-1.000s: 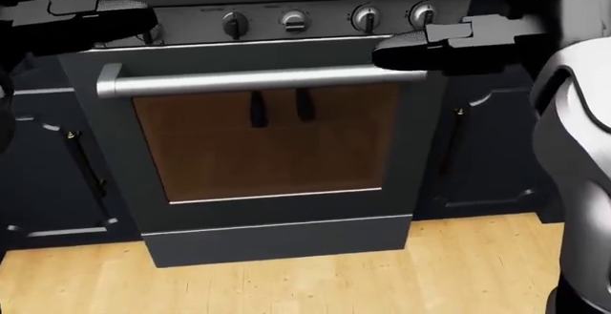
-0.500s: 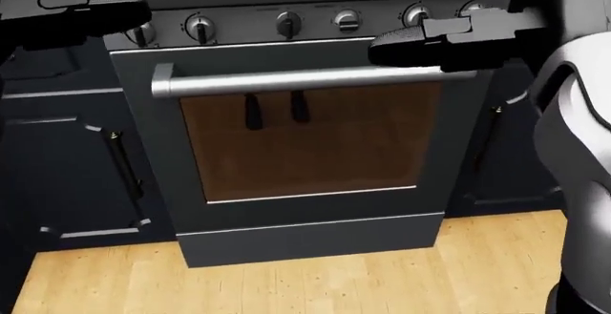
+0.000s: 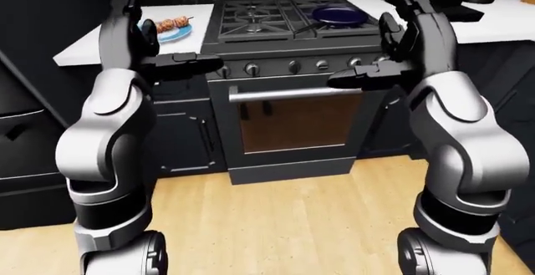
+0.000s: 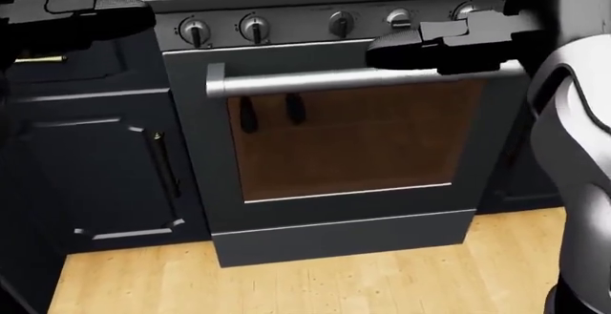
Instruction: Pick the skewer from the plate and place it in the pan.
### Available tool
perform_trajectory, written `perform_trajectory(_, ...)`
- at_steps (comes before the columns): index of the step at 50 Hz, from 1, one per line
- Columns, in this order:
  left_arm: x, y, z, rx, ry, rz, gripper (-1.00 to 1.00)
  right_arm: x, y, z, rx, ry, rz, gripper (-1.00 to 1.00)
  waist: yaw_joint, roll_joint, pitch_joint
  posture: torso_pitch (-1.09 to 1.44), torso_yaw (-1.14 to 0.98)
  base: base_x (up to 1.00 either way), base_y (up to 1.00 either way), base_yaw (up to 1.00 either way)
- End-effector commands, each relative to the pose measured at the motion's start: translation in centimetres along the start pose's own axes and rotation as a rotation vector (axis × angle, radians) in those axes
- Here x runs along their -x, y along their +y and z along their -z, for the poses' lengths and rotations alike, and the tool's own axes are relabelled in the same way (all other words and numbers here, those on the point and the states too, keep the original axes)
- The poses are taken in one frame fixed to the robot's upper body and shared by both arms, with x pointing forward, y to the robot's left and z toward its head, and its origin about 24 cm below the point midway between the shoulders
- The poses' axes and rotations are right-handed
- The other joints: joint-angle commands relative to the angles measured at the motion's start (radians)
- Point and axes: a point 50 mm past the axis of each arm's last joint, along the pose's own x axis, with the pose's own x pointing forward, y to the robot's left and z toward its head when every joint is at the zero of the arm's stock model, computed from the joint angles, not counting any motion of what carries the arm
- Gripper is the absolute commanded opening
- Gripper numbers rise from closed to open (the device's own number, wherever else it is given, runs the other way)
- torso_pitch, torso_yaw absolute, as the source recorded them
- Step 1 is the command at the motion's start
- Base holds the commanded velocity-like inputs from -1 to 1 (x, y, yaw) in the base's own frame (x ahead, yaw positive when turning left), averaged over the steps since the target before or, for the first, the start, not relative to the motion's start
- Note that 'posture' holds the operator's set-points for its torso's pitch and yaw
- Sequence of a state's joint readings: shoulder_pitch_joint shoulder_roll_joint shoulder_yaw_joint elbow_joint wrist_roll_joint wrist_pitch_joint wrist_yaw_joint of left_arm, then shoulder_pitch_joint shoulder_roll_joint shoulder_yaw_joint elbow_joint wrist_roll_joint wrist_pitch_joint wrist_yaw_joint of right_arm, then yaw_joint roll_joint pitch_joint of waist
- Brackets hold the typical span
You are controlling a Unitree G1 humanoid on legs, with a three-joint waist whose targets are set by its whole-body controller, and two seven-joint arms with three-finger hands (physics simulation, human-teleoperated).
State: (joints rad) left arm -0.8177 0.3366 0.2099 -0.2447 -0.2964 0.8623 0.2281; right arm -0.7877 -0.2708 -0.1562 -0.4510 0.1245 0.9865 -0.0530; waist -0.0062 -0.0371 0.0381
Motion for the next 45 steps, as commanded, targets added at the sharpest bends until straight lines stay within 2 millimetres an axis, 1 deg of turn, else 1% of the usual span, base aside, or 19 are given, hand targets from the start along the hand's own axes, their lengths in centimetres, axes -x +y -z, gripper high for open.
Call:
perform_trajectory(1, 0.18, -0.17, -1.62, 0.013, -0.079, 0.01, 1.0, 0.08, -0.27, -1.23, 0.005, -0.062, 0.015, 1.0, -0.002, -0.009, -0.02, 0.0, 0.0, 0.0, 0.33, 0.0)
perform_trajectory(2, 0.2, -0.21, -1.69, 0.016, -0.078, 0.011, 1.0, 0.08, -0.28, -1.23, 0.005, -0.063, 0.015, 1.0, -0.001, -0.041, -0.031, 0.0, 0.0, 0.0, 0.32, 0.0)
perform_trajectory(3, 0.21, -0.24, -1.66, 0.016, -0.079, 0.012, 1.0, 0.1, -0.26, -1.25, 0.005, -0.063, 0.013, 1.0, -0.008, -0.002, -0.024, 0.0, 0.0, 0.0, 0.31, 0.0)
perform_trajectory(5, 0.2, -0.24, -1.64, 0.015, -0.078, 0.012, 1.0, 0.12, -0.22, -1.29, 0.006, -0.064, 0.009, 1.0, 0.0, -0.021, -0.036, 0.0, 0.0, 0.02, 0.28, 0.0)
perform_trajectory(7, 0.2, -0.25, -1.65, 0.017, -0.078, 0.012, 1.0, 0.13, -0.25, -1.29, 0.006, -0.065, 0.01, 1.0, 0.001, -0.004, -0.035, 0.0, 0.0, 0.06, 0.23, 0.0)
perform_trajectory(11, 0.19, -0.24, -1.58, 0.016, -0.078, 0.012, 1.0, 0.15, -0.25, -1.37, 0.007, -0.068, 0.009, 1.0, -0.003, 0.053, -0.012, 0.0, 0.0, 0.06, 0.23, 0.0)
perform_trajectory(12, 0.19, -0.25, -1.58, 0.015, -0.078, 0.012, 1.0, 0.16, -0.23, -1.39, 0.008, -0.068, 0.008, 1.0, -0.007, 0.081, -0.016, 0.0, 0.0, 0.09, 0.23, 0.0)
perform_trajectory(13, 0.15, -0.23, -1.49, 0.015, -0.078, 0.012, 1.0, 0.16, -0.22, -1.4, 0.008, -0.068, 0.007, 1.0, -0.009, 0.127, -0.027, 0.0, 0.0, 0.09, 0.23, 0.0)
perform_trajectory(16, 0.18, -0.26, -1.6, 0.015, -0.078, 0.012, 1.0, 0.14, -0.21, -1.39, 0.007, -0.068, 0.007, 1.0, -0.007, 0.109, -0.011, 0.0, 0.0, 0.11, 0.23, 0.0)
perform_trajectory(22, 0.19, -0.24, -1.58, 0.013, -0.078, 0.012, 1.0, 0.18, -0.09, -1.4, 0.01, -0.071, 0.001, 1.0, -0.002, 0.051, -0.012, 0.0, 0.0, 0.11, 0.2, 0.0)
perform_trajectory(25, 0.18, -0.26, -1.52, 0.013, -0.078, 0.013, 1.0, 0.16, -0.14, -1.48, 0.013, -0.076, 0.007, 1.0, 0.005, 0.044, 0.0, 0.0, 0.0, 0.03, 0.01, 0.0)
perform_trajectory(28, 0.18, -0.27, -1.56, 0.013, -0.078, 0.013, 1.0, 0.17, -0.16, -1.42, 0.006, -0.08, 0.005, 1.0, 0.019, -0.001, -0.007, 0.0, 0.0, 0.0, 0.0, 0.0)
perform_trajectory(30, 0.18, -0.26, -1.5, 0.013, -0.078, 0.013, 1.0, 0.23, -0.16, -1.5, 0.004, -0.081, 0.003, 1.0, 0.023, 0.012, -0.003, 0.0, 0.0, 0.0, 0.0, 0.0)
perform_trajectory(32, 0.19, -0.28, -1.54, 0.013, -0.078, 0.014, 1.0, 0.23, -0.16, -1.53, 0.003, -0.081, 0.002, 1.0, 0.023, 0.019, -0.014, 0.0, 0.0, 0.02, 0.0, 0.0)
perform_trajectory(33, 0.2, -0.3, -1.56, 0.013, -0.078, 0.014, 1.0, 0.23, -0.17, -1.5, 0.002, -0.08, 0.001, 1.0, 0.02, 0.024, -0.035, 0.0, 0.0, 0.07, 0.0, 0.0)
perform_trajectory(35, 0.17, -0.29, -1.52, 0.012, -0.077, 0.014, 1.0, 0.21, -0.19, -1.48, 0.002, -0.08, 0.002, 1.0, 0.016, 0.041, -0.018, 0.0, 0.0, 0.11, 0.0, 0.0)
perform_trajectory(40, 0.16, -0.26, -1.55, 0.012, -0.077, 0.012, 1.0, 0.19, -0.2, -1.49, 0.0, -0.078, 0.001, 1.0, 0.005, 0.087, -0.013, 0.0, 0.0, 0.14, 0.0, 0.0)
perform_trajectory(42, 0.19, -0.27, -1.68, 0.012, -0.077, 0.012, 1.0, 0.18, -0.19, -1.46, 0.0, -0.078, 0.0, 1.0, 0.006, 0.08, -0.015, 0.0, 0.0, 0.23, 0.0, 0.0)
perform_trajectory(45, 0.17, -0.23, -1.54, 0.012, -0.077, 0.012, 1.0, 0.21, -0.13, -1.47, 0.002, -0.077, -0.001, 1.0, 0.003, 0.093, -0.013, 0.0, 0.0, 0.27, 0.0, 0.0)
